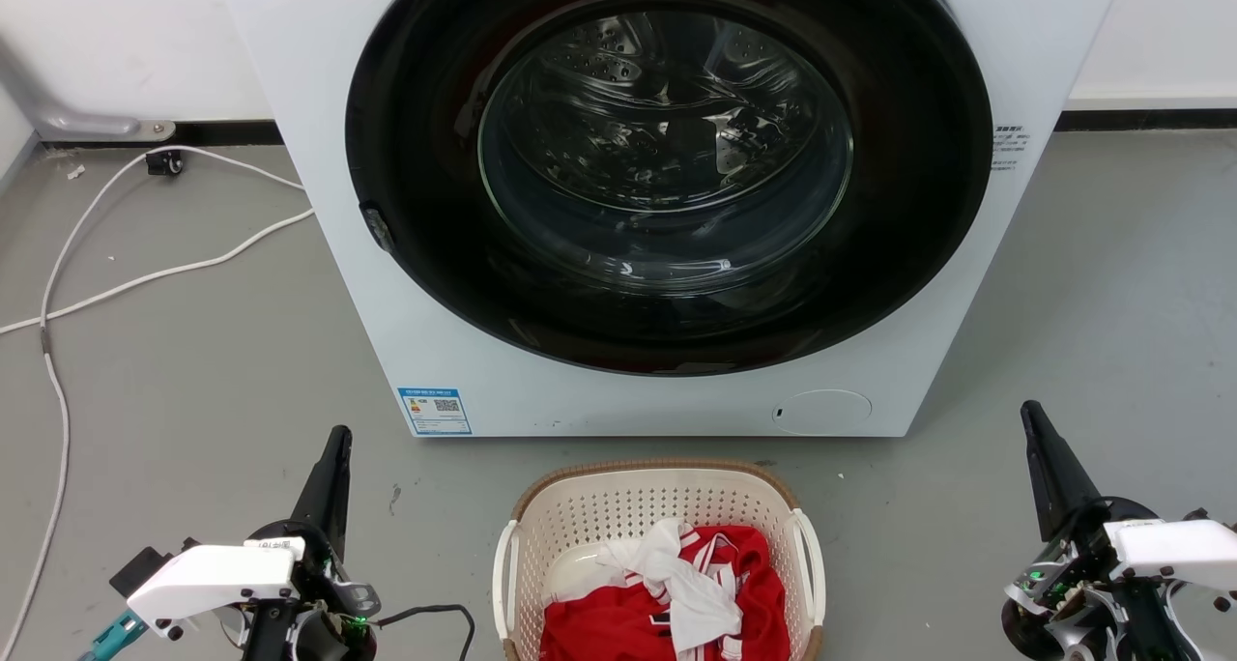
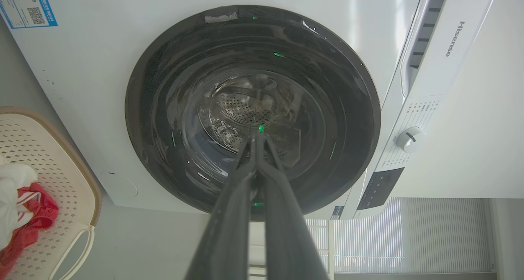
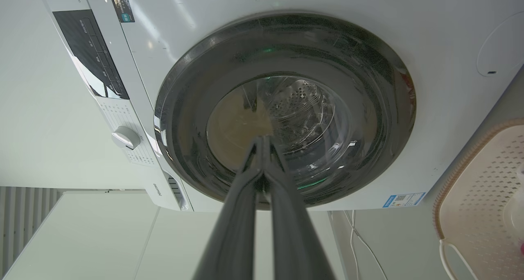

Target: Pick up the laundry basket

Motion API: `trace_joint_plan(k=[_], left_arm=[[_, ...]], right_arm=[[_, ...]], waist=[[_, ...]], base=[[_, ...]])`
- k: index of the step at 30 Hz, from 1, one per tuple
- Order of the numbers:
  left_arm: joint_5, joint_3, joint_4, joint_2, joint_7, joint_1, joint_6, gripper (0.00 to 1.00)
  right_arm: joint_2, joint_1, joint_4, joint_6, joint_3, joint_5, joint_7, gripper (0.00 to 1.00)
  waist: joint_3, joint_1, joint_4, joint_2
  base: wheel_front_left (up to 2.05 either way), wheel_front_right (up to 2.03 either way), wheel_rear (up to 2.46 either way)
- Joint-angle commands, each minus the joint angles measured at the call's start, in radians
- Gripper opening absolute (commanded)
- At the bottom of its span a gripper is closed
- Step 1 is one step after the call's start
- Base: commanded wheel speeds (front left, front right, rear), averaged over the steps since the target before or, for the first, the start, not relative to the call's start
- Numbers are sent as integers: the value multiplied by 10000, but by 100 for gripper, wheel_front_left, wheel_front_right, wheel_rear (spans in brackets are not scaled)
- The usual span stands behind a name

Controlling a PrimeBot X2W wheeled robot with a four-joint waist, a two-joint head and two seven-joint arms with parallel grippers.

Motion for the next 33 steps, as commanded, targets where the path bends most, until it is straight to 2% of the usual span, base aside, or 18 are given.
trace_joint_plan(k=[1, 33], left_arm=[[59, 31, 15, -16, 8, -105, -36, 0], [74, 60, 14, -31, 35, -109, -36, 0]], right_arm=[[40, -111, 12, 0, -16, -30, 20, 0], [55, -114, 13, 0, -39, -63, 40, 0]], waist=[[0, 0, 0, 0], [0, 0, 0, 0]], base=[[0, 0, 0], [0, 0, 0]])
